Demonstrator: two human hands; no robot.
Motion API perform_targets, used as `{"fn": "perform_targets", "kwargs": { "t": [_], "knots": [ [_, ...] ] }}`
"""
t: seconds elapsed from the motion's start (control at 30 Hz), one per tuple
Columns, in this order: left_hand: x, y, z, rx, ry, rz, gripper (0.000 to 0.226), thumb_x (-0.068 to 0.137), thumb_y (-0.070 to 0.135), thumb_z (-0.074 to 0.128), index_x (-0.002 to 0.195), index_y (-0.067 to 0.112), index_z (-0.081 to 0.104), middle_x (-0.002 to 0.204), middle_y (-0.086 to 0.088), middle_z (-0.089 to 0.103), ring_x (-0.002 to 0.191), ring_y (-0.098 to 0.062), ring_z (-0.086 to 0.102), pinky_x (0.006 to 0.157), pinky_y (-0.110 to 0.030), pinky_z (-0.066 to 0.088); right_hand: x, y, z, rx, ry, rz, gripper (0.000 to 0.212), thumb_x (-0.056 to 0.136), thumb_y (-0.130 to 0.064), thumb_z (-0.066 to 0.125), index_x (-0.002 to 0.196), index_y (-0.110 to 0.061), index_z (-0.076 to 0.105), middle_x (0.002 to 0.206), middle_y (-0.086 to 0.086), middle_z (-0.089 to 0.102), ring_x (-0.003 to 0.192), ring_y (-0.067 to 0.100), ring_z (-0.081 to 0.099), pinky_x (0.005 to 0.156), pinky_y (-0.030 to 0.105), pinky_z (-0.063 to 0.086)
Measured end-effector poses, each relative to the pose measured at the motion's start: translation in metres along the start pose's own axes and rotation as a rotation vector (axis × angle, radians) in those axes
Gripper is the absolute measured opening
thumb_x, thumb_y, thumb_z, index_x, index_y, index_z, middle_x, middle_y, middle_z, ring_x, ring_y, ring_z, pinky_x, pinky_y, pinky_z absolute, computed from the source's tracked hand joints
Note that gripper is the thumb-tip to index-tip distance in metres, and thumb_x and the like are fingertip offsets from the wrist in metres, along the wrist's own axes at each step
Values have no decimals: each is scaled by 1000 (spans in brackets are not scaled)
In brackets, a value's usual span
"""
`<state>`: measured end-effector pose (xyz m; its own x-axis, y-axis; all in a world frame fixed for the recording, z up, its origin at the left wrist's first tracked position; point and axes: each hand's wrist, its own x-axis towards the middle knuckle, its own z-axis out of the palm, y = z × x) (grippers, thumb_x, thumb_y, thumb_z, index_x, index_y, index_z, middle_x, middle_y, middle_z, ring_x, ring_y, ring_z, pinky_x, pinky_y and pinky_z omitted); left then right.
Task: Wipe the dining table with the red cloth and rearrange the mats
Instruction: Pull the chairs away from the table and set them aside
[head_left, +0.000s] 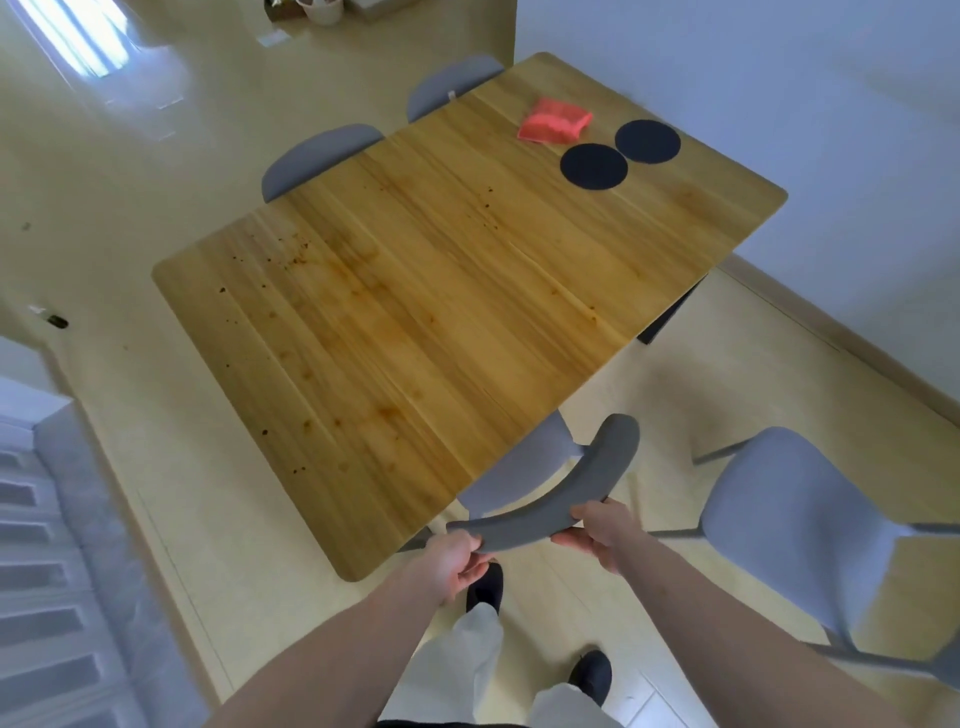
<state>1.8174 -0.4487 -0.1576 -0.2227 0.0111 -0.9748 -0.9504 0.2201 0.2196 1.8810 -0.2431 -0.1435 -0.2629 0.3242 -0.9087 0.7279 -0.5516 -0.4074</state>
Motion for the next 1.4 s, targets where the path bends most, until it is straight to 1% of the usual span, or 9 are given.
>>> {"fn": "perform_targets", "kwargs": {
  "t": [0.2, 0.33, 0.47, 0.6, 0.73, 0.9, 1.13, 1.2, 1.4],
  "knots": [
    [9, 11, -21, 52, 25, -100, 9, 101, 5, 54, 101, 0, 62, 82, -8, 73, 67, -12, 69, 55, -23, 51, 21, 4, 22, -72, -29, 64, 25, 95, 9, 49, 120, 4, 49, 100, 21, 68, 74, 33, 75, 55, 34, 61],
    [11, 10, -19, 159, 62, -37, 11, 104, 12, 55, 111, 6, 61, 103, -7, 77, 89, -11, 76, 53, -20, 57, 33, 1, 27, -132, -42, 39, 25, 95, 9, 48, 118, 1, 52, 98, 19, 70, 68, 31, 76, 56, 33, 61],
    [17, 17, -13, 221, 76, 36, 16, 104, 21, 58, 107, 7, 65, 97, -3, 78, 84, -11, 77, 68, -24, 61, 31, -16, 34, -142, -39, -74, 14, 95, 3, 49, 102, -9, 52, 96, 21, 71, 72, 34, 75, 53, 33, 62],
    [19, 15, -21, 470, 49, 88, 22, 103, 29, 56, 111, 11, 64, 97, -4, 77, 81, -12, 74, 70, -27, 62, 37, -11, 37, -267, -4, -109, 27, 90, -10, 58, 116, -2, 58, 96, 20, 74, 70, 30, 77, 66, 43, 65],
    [11, 9, -25, 823, -4, 196, 20, 99, 30, 54, 86, 19, 63, 97, -8, 74, 80, -21, 67, 82, -37, 60, 23, 8, 23, -373, -38, -25, 30, 96, -11, 57, 125, -8, 49, 116, 10, 65, 84, 24, 75, 71, 37, 65],
    [2, 10, -7, 1021, -56, 285, 18, 95, 18, 57, 109, 11, 67, 95, -7, 70, 79, -16, 61, 69, -26, 53, -3, 13, -1, -392, -59, -42, 50, 96, -12, 56, 143, -17, 37, 122, 11, 61, 90, 21, 73, 64, 30, 61],
    [-21, 19, 66, 1149, -93, 440, 19, 96, 22, 53, 108, 16, 67, 99, -3, 71, 86, -18, 69, 71, -27, 59, -41, 9, -82, -174, 21, -160, 49, 92, 3, 62, 137, -8, 46, 95, 7, 63, 70, 25, 63, 61, 35, 52],
    [-23, 20, 91, 1170, -116, 475, 22, 98, 22, 51, 112, 14, 66, 94, -4, 66, 76, -19, 62, 62, -26, 52, -50, 12, -113, -146, 96, -198, 45, 93, -1, 60, 135, -11, 48, 97, 5, 63, 72, 23, 64, 60, 33, 54],
    [-50, -2, 180, 1322, -183, 562, 13, 89, 19, 48, 79, 14, 56, 75, -7, 55, 65, -21, 54, 55, -30, 40, -77, 56, -217, 13, 266, -186, 40, 92, -6, 59, 130, -14, 49, 99, 4, 62, 72, 23, 66, 59, 33, 54]
  ]
}}
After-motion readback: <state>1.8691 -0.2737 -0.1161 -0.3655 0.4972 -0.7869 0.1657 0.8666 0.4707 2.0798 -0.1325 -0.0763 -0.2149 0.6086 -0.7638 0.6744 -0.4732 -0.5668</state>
